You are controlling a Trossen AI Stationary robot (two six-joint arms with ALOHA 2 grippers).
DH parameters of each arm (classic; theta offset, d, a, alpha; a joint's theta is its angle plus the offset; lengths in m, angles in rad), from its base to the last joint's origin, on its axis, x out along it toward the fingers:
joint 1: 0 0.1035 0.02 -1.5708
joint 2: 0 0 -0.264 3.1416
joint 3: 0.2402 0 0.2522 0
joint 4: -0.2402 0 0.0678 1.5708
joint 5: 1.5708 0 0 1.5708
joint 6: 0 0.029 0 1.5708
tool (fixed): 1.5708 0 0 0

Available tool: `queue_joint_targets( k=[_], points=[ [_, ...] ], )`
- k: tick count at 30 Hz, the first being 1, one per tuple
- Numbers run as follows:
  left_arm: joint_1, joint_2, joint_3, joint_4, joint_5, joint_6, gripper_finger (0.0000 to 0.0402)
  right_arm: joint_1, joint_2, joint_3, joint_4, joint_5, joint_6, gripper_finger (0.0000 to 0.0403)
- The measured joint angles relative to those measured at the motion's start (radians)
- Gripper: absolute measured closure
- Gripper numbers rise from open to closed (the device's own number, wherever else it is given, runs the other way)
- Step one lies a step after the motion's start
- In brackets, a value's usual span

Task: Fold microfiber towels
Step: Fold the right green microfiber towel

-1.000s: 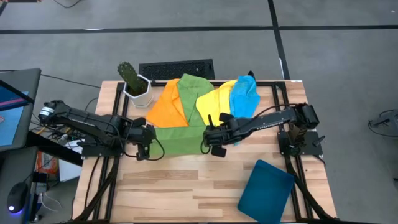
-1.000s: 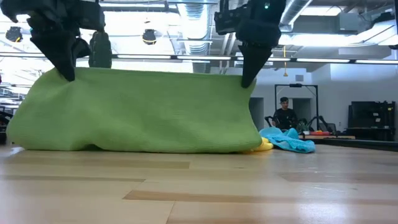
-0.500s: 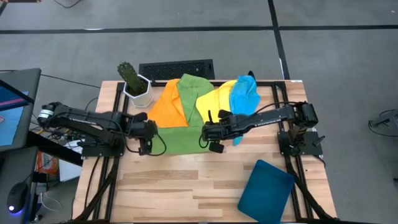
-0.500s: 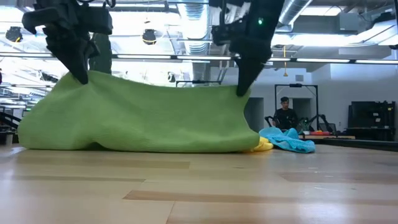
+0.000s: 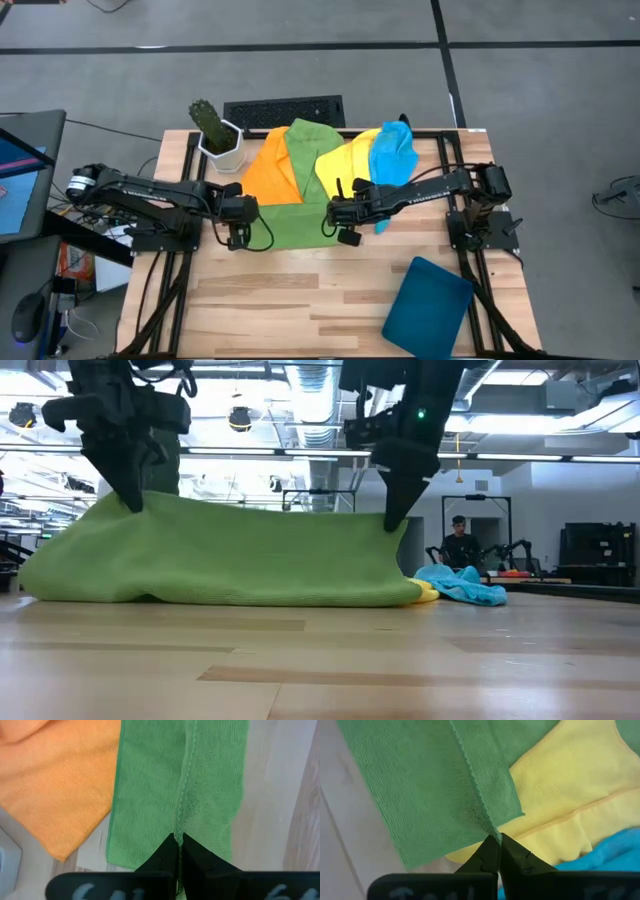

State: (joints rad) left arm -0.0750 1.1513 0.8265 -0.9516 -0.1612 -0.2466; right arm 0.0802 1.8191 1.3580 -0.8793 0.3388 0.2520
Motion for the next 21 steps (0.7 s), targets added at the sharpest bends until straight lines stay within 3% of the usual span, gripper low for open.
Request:
queue_joint_targets(
  k=[14,21],
  points=[
    [0.000,0.010,0.000,0.002,-0.027,0.028,0.0401,-0.024,0.000,-0.001,0.030,-0.001,-0.017,0.0366],
    [0.000,0.010,0.000,0.007,-0.040,0.044,0.0375,-0.025,0.000,-0.001,0.031,-0.001,-0.017,0.0366]
  ],
)
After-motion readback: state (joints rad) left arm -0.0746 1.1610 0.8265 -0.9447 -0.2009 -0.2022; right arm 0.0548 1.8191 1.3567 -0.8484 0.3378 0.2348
